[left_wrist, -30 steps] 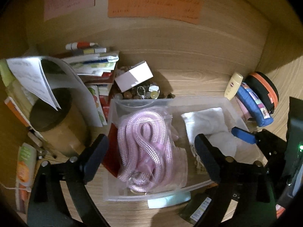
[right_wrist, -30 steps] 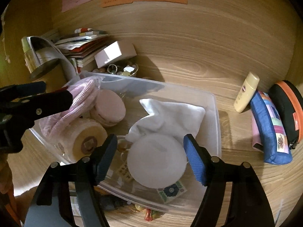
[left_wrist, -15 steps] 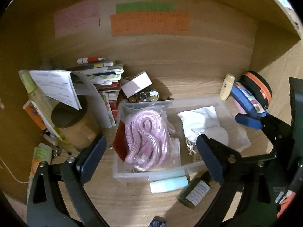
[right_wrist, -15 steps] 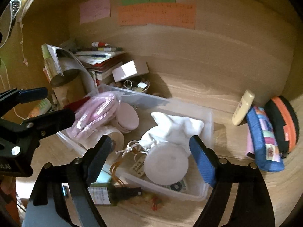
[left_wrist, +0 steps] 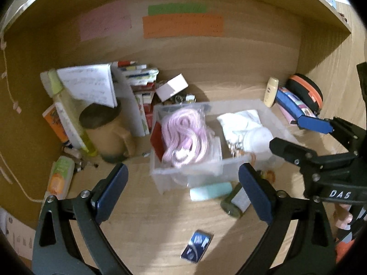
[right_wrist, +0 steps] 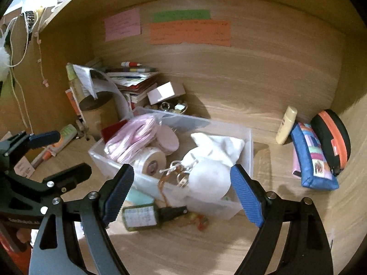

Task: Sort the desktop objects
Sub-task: 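Move left tool to blue Max box while right tool reaches green spray bottle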

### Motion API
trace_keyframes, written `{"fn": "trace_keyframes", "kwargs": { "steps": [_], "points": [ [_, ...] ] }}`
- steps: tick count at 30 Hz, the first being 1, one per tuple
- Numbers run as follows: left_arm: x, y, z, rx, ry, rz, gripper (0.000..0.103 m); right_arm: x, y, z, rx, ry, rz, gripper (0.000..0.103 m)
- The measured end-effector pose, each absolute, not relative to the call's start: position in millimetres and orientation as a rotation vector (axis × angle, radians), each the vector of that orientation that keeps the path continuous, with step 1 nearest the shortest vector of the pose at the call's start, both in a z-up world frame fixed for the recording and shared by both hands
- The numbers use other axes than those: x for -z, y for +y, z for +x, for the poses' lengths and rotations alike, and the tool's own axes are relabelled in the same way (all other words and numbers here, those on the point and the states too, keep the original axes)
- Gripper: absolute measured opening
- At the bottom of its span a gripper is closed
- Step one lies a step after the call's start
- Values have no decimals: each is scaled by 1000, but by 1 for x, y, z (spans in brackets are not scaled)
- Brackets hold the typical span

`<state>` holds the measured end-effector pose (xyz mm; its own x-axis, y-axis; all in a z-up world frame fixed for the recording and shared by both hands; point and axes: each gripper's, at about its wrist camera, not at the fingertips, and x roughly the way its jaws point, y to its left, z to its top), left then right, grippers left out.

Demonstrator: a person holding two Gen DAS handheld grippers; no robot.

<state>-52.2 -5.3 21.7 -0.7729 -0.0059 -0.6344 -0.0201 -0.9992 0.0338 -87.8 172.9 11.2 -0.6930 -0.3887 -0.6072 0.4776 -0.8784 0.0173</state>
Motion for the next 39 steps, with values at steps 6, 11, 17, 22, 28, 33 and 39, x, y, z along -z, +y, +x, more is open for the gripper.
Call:
{"fn": "trace_keyframes", "kwargs": {
  "steps": [6,11,17,22,28,33,39],
  "points": [
    [-6,-13,-37,-2934,54,-1116,98,-1,171,-73,2519,214,885,84],
    [11,-16,-27,-2892,68,-1185,98,8,182,-67,2539,228,925,84],
    [37,-22,-21,-2829,80,-1299,98,23,202,-66,2557,257,993,84],
    [55,-22,-18,-2726,28,-1356,98,46,213,-71,2536,300,1098,84],
    [68,-13,-14,-2687,59,-1369,98,74,217,-83,2462,305,1219,84],
    [73,-8,-14,-2690,97,-1372,83,78,212,-94,2441,318,1221,82],
    [81,-2,-16,-2661,141,-1388,70,75,196,-95,2379,320,1208,75]
  ]
}}
